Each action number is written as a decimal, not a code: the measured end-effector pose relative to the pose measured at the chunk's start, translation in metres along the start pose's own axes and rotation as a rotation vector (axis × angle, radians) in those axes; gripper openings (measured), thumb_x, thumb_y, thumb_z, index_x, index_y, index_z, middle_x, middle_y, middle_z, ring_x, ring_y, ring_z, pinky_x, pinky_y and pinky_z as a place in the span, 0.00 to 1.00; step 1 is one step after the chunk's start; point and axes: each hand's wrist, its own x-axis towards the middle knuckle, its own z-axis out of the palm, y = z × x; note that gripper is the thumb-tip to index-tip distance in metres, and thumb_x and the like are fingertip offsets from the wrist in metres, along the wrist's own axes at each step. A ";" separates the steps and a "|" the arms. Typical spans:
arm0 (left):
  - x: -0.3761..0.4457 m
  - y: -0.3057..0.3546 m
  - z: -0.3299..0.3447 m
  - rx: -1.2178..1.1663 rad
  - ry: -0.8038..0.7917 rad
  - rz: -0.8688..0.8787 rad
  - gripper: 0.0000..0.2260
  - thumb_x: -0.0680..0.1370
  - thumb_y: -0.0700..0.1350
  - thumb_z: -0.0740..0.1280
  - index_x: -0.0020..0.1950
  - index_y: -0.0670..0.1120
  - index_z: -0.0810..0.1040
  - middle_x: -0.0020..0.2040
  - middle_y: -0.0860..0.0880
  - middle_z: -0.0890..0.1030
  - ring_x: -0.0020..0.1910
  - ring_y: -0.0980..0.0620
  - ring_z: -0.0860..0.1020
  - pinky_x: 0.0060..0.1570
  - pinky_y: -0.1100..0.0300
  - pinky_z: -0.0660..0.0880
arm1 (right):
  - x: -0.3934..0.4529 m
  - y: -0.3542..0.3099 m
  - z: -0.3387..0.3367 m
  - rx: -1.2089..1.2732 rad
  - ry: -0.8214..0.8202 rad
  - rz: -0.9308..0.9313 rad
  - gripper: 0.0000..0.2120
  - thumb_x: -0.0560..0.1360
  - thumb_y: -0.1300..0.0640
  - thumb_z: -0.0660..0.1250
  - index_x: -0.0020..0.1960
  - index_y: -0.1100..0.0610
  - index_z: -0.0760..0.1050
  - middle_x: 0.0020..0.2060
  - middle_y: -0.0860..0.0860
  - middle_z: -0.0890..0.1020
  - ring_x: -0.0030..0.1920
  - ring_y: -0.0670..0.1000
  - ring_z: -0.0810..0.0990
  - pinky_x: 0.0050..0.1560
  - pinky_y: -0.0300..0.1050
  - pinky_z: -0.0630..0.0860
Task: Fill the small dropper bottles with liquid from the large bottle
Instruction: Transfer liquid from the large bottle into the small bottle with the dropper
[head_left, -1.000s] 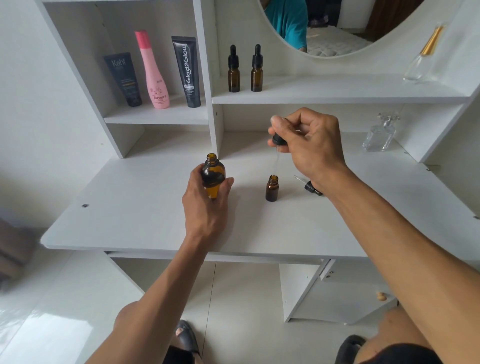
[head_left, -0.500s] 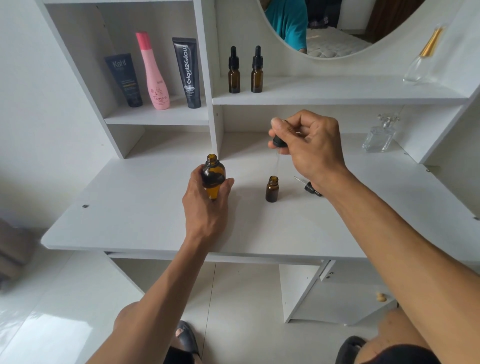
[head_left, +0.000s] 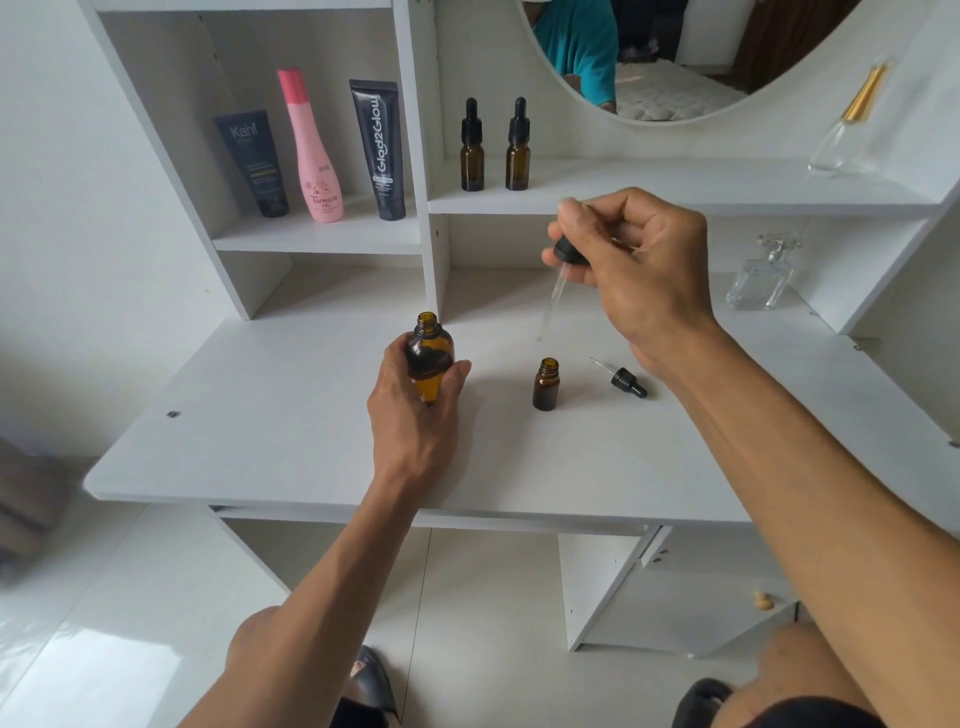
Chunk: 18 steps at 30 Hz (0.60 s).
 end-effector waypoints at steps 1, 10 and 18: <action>0.000 0.000 0.000 -0.003 -0.001 -0.002 0.23 0.79 0.50 0.72 0.72 0.48 0.71 0.59 0.52 0.80 0.54 0.55 0.77 0.54 0.64 0.70 | 0.000 -0.003 0.003 0.015 0.002 -0.010 0.06 0.77 0.56 0.72 0.45 0.59 0.81 0.41 0.55 0.86 0.40 0.53 0.88 0.49 0.54 0.85; 0.000 -0.001 -0.001 -0.025 -0.006 -0.009 0.22 0.79 0.50 0.72 0.71 0.49 0.72 0.58 0.53 0.81 0.53 0.53 0.79 0.50 0.66 0.70 | 0.004 -0.021 0.049 0.108 -0.083 -0.027 0.09 0.80 0.57 0.68 0.54 0.61 0.82 0.46 0.55 0.87 0.44 0.51 0.88 0.46 0.48 0.85; 0.000 -0.002 0.000 -0.048 -0.008 -0.015 0.20 0.79 0.50 0.73 0.69 0.51 0.72 0.57 0.52 0.82 0.52 0.50 0.80 0.49 0.65 0.72 | 0.008 -0.028 0.077 0.116 -0.156 -0.083 0.09 0.81 0.58 0.66 0.55 0.63 0.81 0.47 0.56 0.86 0.44 0.51 0.88 0.43 0.43 0.83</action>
